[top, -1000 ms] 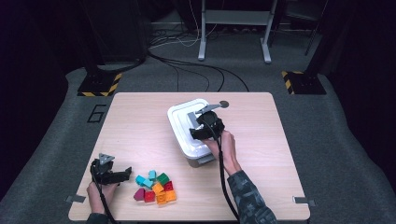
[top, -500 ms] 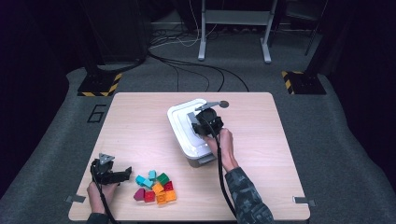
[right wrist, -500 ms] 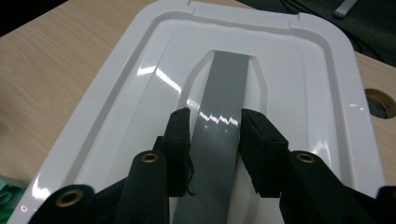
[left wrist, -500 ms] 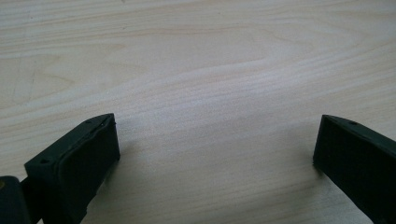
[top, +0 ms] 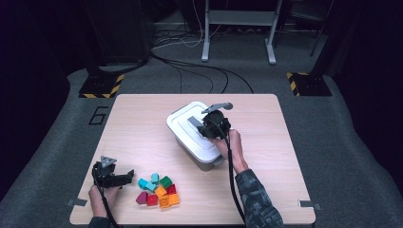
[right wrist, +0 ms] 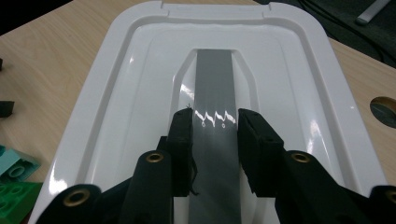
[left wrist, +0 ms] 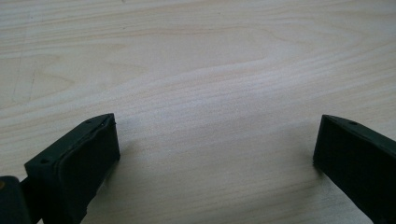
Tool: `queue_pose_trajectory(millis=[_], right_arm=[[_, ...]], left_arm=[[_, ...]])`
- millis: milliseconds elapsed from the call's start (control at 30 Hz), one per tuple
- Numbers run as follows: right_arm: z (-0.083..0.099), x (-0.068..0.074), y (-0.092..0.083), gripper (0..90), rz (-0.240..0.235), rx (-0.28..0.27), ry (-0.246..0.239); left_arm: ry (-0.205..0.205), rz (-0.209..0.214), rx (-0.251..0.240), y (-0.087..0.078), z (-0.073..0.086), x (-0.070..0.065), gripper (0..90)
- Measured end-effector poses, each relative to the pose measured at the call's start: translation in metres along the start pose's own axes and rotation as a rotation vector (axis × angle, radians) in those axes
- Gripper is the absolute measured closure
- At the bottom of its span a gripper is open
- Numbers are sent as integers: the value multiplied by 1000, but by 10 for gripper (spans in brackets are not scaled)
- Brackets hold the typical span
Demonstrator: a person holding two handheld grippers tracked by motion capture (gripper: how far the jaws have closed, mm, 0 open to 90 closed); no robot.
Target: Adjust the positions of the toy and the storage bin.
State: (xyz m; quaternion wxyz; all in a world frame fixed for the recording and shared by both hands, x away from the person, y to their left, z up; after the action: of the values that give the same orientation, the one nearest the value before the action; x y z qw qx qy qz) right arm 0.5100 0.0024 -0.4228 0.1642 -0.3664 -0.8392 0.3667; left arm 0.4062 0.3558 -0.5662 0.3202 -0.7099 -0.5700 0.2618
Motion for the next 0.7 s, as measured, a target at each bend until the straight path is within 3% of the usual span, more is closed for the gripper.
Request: queue_pose_trajectory(millis=[200, 367, 700], right_arm=[[3, -3, -3, 665, -41, 1, 2], [7, -4, -7, 665, -58, 6, -41], [14, -3, -13, 665, -94, 1, -57]], left_arm=[[0, 0, -1, 0, 0, 0, 1], [0, -2, -1, 0, 0, 0, 1], [1, -3, -1, 0, 0, 0, 2]])
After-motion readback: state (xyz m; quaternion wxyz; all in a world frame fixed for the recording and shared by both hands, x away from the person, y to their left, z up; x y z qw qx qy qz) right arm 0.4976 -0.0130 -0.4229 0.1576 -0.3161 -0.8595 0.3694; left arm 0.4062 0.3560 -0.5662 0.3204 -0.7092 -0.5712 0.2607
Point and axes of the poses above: each handheld gripper's, and its own axes: y roughly forward along the jaws, z roughly out of its underside, x roughly to its left, the point moved 5 cm from there along y, roughly forward along the jaws, and after that the axes turned 5 degrees about x, right-handed, at the moved point
